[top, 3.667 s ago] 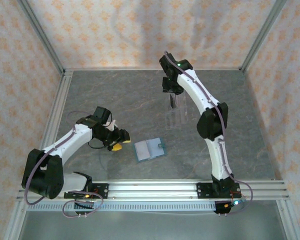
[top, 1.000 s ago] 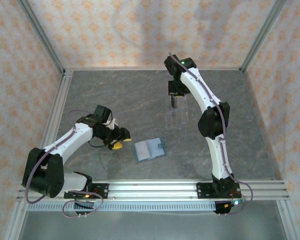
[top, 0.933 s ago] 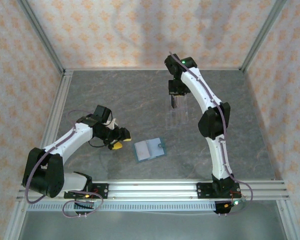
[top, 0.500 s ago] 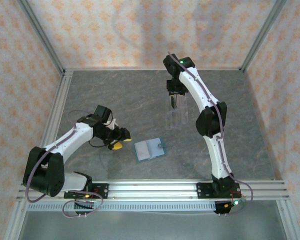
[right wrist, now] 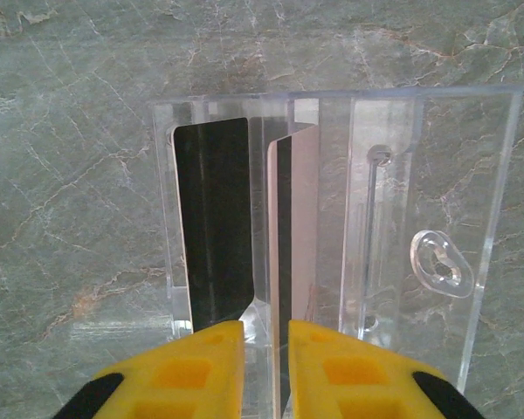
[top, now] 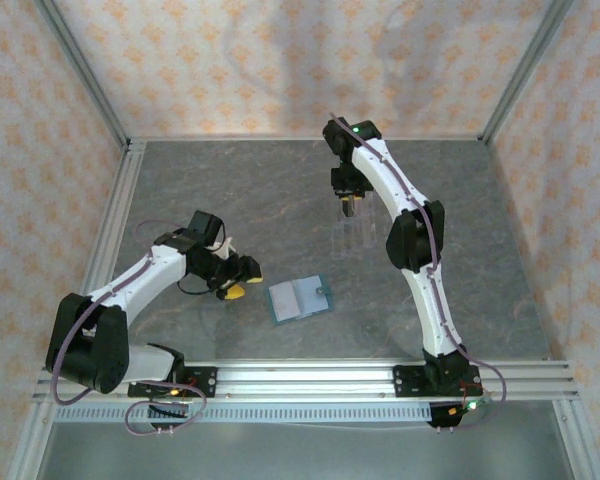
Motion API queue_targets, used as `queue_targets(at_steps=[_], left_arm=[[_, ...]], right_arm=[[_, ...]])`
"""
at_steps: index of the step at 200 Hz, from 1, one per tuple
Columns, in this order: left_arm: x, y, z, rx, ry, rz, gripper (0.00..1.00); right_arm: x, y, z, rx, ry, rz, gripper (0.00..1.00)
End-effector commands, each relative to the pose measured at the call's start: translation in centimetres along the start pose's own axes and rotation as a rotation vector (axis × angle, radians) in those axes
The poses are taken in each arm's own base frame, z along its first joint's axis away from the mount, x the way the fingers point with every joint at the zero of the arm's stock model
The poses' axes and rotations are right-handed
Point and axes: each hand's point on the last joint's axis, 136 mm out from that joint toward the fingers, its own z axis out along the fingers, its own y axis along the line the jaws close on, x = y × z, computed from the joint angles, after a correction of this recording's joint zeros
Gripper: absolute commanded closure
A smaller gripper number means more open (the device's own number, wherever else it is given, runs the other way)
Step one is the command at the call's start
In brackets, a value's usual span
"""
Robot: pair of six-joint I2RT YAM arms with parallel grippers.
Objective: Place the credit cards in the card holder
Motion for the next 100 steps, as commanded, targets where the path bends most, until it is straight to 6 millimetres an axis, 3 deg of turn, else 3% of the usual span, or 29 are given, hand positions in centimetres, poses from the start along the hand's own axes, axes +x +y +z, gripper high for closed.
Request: queue_targets(at_steps=[1, 53, 100], left_arm=[[-0.3, 0.4, -0.1, -0.015, -0.011, -0.003, 0.38], [-0.2, 0.4, -0.1, -0.018, -0.012, -0.001, 0.38], [-0.1, 0.6, 0.0, -0.025, -0.007, 0.016, 0.32]], right_arm=[[0.4, -1.0, 0.1, 0.059, 0.016, -0.012, 0.84], [0.2, -1.3, -0.8, 0.060, -0.002, -0.014, 1.00], [-0.5, -1.7, -3.6, 0.052, -0.067, -0.006, 1.00]])
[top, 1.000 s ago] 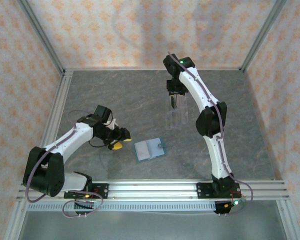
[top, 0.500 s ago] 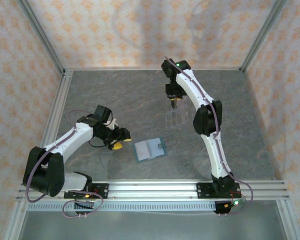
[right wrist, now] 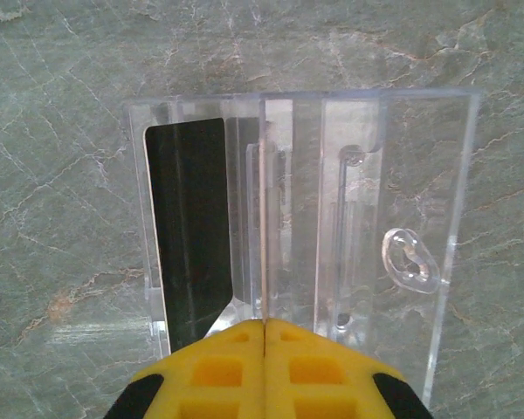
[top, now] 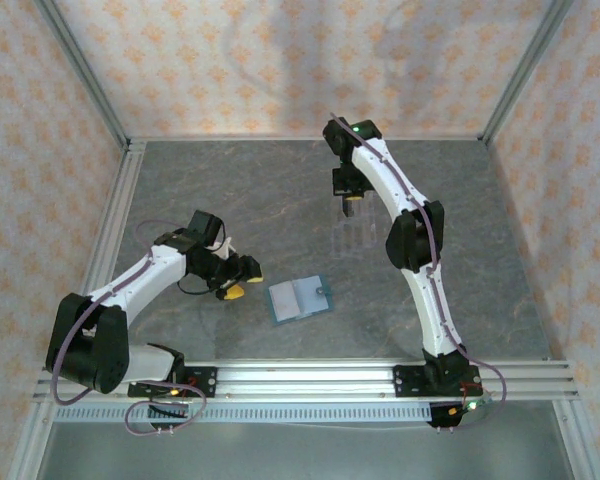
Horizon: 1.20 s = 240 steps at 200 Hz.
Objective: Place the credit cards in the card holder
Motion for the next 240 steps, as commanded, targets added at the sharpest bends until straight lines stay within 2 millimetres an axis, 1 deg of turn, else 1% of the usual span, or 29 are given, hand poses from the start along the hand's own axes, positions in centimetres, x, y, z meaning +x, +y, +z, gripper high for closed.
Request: queue_targets(at_steps=[1, 44, 75, 101, 122, 136, 141, 146, 152, 155, 157, 161, 180, 188, 190, 195, 205, 208, 215, 217, 230, 240], left_arm=[[0.0, 0.5, 0.0, -0.022, -0.003, 0.015, 0.32], [0.1, 0.2, 0.7, -0.049, 0.008, 0.039, 0.31], [0.4, -0.1, 1.7, -0.084, 0.027, 0.068, 0.31], [0.7, -0.6, 2.5, -0.110, 0.045, 0.100, 0.31], [0.8, -1.0, 3.2, -0.134, 0.057, 0.122, 0.31], [0.9, -1.1, 3.6, -0.167, 0.060, 0.141, 0.32], [0.9, -1.1, 3.8, -0.180, 0.063, 0.145, 0.32], [0.9, -1.1, 3.9, -0.190, 0.062, 0.148, 0.33], [0.9, -1.0, 4.1, -0.203, 0.063, 0.151, 0.34], [0.9, -1.0, 4.1, -0.210, 0.062, 0.151, 0.34], [0.9, -1.0, 4.1, -0.215, 0.061, 0.153, 0.34], [1.0, -0.8, 4.2, -0.228, 0.063, 0.155, 0.34], [1.0, -0.6, 4.5, -0.269, 0.065, 0.170, 0.36], [1.1, -0.7, 4.7, -0.275, 0.068, 0.175, 0.36], [1.1, -0.6, 4.7, -0.280, 0.068, 0.177, 0.36], [1.2, -0.6, 4.9, -0.291, 0.073, 0.179, 0.37], [1.1, -0.5, 5.1, -0.323, 0.070, 0.194, 0.37], [1.1, -0.4, 5.2, -0.334, 0.071, 0.198, 0.38], [1.1, -0.3, 5.4, -0.354, 0.072, 0.202, 0.39], [1.1, -0.3, 5.5, -0.357, 0.073, 0.203, 0.39], [1.2, -0.3, 6.0, -0.370, 0.081, 0.203, 0.40], [1.2, -0.2, 6.3, -0.390, 0.080, 0.208, 0.41]], right_arm=[[-0.4, -1.2, -3.3, 0.020, -0.060, 0.006, 1.00], [-1.4, -1.4, -6.9, -0.025, -0.159, 0.035, 1.00], [-1.6, -1.6, -9.2, -0.061, -0.206, 0.055, 1.00], [-1.3, -1.6, -11.3, -0.097, -0.235, 0.066, 1.00], [-0.4, -1.2, -13.1, -0.136, -0.254, 0.049, 1.00], [0.6, -0.5, -13.8, -0.162, -0.263, 0.023, 1.00], [1.0, -0.2, -14.4, -0.184, -0.274, 0.014, 1.00], [1.4, 0.4, -14.3, -0.203, -0.272, 0.001, 1.00], [2.0, 0.8, -14.8, -0.240, -0.281, -0.007, 1.00], [2.3, 1.0, -14.8, -0.256, -0.281, -0.008, 1.00], [2.4, 1.1, -15.2, -0.270, -0.291, -0.007, 1.00], [3.0, 1.3, -14.9, -0.291, -0.278, -0.006, 1.00], [5.1, 2.8, -15.8, -0.456, -0.310, 0.000, 1.00], [6.3, 3.5, -15.2, -0.515, -0.304, 0.000, 1.00], [6.8, 3.5, -15.2, -0.528, -0.301, 0.000, 1.00], [7.2, 3.8, -15.5, -0.572, -0.319, 0.000, 1.00], [8.6, 4.4, -14.9, -0.639, -0.320, 0.010, 1.00], [8.9, 4.5, -15.1, -0.661, -0.329, 0.013, 1.00], [10.1, 4.8, -14.2, -0.695, -0.317, 0.021, 1.00], [10.1, 4.9, -14.4, -0.710, -0.325, 0.020, 1.00], [12.0, 5.3, -13.1, -0.742, -0.306, 0.022, 1.00], [13.3, 5.9, -12.6, -0.769, -0.293, 0.009, 1.00]])
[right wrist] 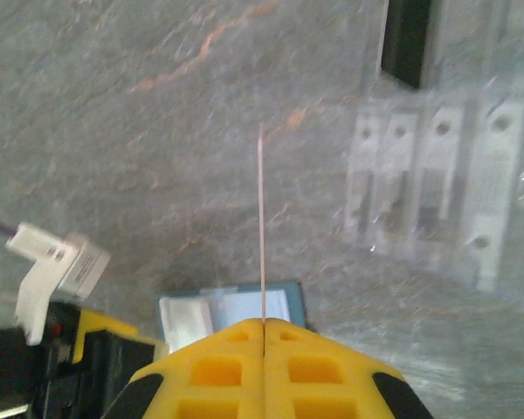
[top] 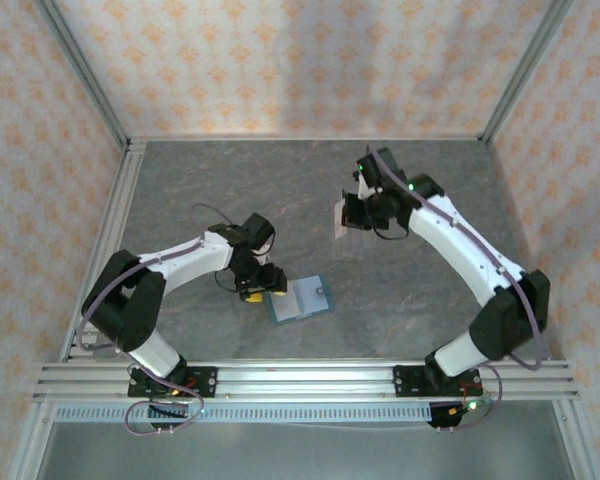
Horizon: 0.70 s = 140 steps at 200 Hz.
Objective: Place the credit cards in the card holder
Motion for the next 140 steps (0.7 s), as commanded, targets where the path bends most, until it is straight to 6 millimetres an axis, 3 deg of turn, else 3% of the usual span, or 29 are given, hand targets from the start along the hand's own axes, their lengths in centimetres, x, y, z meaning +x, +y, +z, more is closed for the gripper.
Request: queue_targets(at_steps=[1, 25, 98, 140], left_arm=[[-0.1, 0.7, 0.3, -0.089, -0.006, 0.003, 0.41], [-0.3, 1.3, 0.8, -0.155, -0.005, -0.003, 0.46], [0.1, 3.2, 2.0, -0.235, 0.014, -0.030, 0.54], [0.5, 3.7, 2.0, -0.248, 0.020, -0.034, 0.57]], right_arm=[[0.3, 3.6, 0.3, -0.202, -0.069, -0.004, 1.00], [3.3, 4.0, 2.0, -0.278, -0.040, 0.013, 1.00], [8.8, 4.8, 7.8, -0.398, 0.002, -0.006, 1.00], [9.9, 4.2, 10.0, -0.410, -0.005, -0.018, 1.00]])
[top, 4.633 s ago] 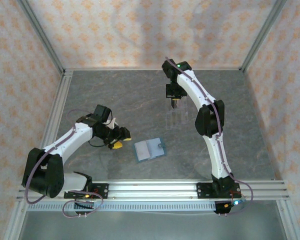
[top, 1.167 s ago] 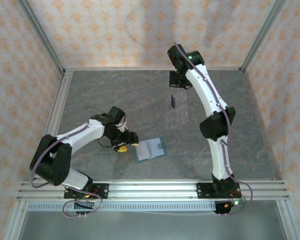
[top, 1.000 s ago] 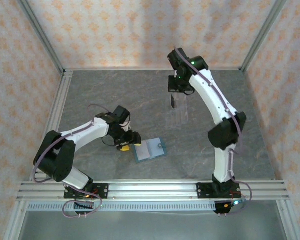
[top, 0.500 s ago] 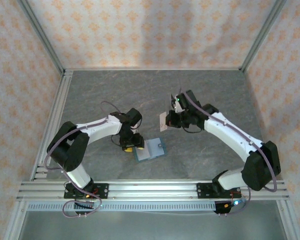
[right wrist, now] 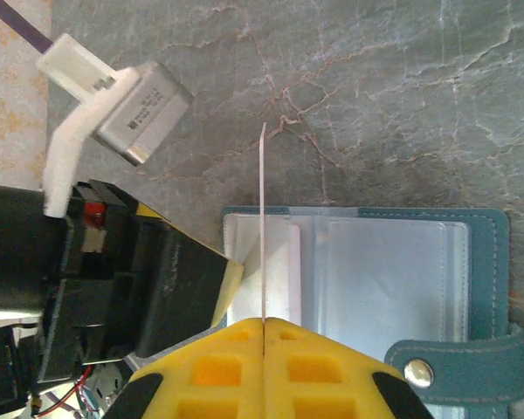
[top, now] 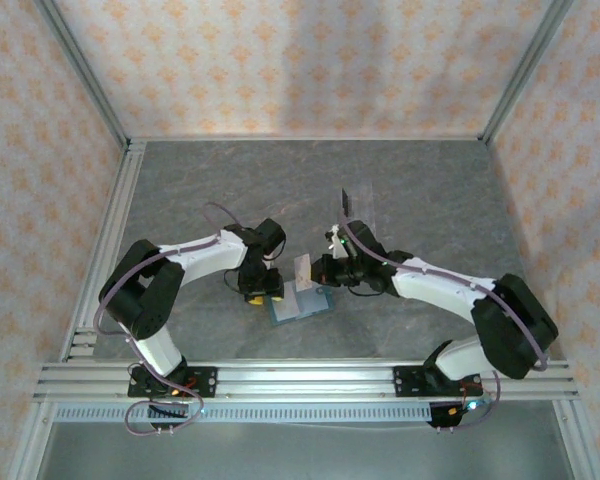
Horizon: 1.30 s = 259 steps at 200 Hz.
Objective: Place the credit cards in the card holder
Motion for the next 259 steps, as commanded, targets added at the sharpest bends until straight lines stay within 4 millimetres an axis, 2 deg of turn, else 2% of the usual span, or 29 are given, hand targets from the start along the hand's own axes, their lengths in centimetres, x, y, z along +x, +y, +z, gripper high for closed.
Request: queue_targets(at_steps=[1, 79, 185, 259], left_arm=[[0.8, 2.1, 0.6, -0.098, 0.016, -0.024, 0.57], [1.0, 2.1, 0.8, -0.092, 0.023, -0.026, 0.57], [1.0, 1.9, 0.8, -0.079, 0.021, -0.027, 0.57], [0.9, 1.8, 0.9, -0.079, 0.024, -0.024, 0.57]], right_arm=[[-1.2, 0.7, 0.6, -0.060, -0.068, -0.032, 1.00], [0.6, -1.3, 2.6, -0.057, -0.016, 0.000, 1.00], [1.6, -1.3, 2.9, -0.064, 0.024, -0.004, 1.00], [4.2, -2.5, 3.4, -0.045, 0.141, 0.022, 1.00]])
